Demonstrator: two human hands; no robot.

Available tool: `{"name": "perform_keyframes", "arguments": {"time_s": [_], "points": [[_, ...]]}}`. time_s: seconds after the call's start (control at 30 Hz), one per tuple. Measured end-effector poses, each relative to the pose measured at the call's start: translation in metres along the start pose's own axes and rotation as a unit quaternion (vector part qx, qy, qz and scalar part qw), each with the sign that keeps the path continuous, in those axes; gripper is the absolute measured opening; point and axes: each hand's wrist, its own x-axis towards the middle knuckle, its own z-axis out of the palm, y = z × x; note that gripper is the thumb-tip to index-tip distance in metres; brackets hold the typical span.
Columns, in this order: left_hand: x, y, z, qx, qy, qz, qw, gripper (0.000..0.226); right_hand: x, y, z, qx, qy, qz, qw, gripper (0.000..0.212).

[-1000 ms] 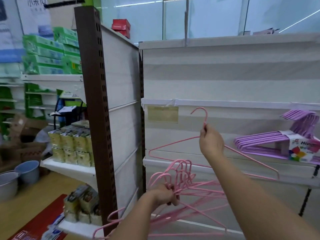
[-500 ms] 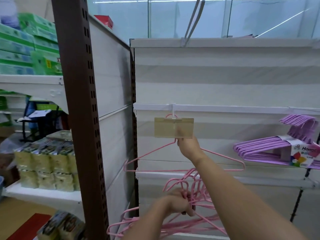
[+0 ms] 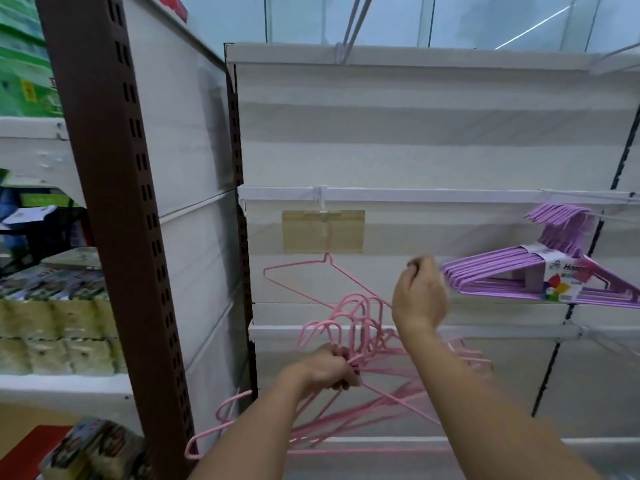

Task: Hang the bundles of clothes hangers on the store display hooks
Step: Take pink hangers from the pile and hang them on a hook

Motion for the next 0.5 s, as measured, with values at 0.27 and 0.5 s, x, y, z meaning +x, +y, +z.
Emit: {"name": "perform_keyframes", "arguments": {"time_s": [0.27, 0.5], "points": [[-0.013, 0.003, 0.017, -0.080, 0.061, -0.026, 0.995, 0.012, -0.108, 0.087, -0.029, -0.082, -0.155, -0.250, 0.952, 0.019], [-0.032, 0.007, 0.026, -0.104, 0.052, -0.042, 0.992, 0.005, -0.123, 0.088, -0.041, -0.092, -0.219, -0.288, 0.928, 0.020]]}}
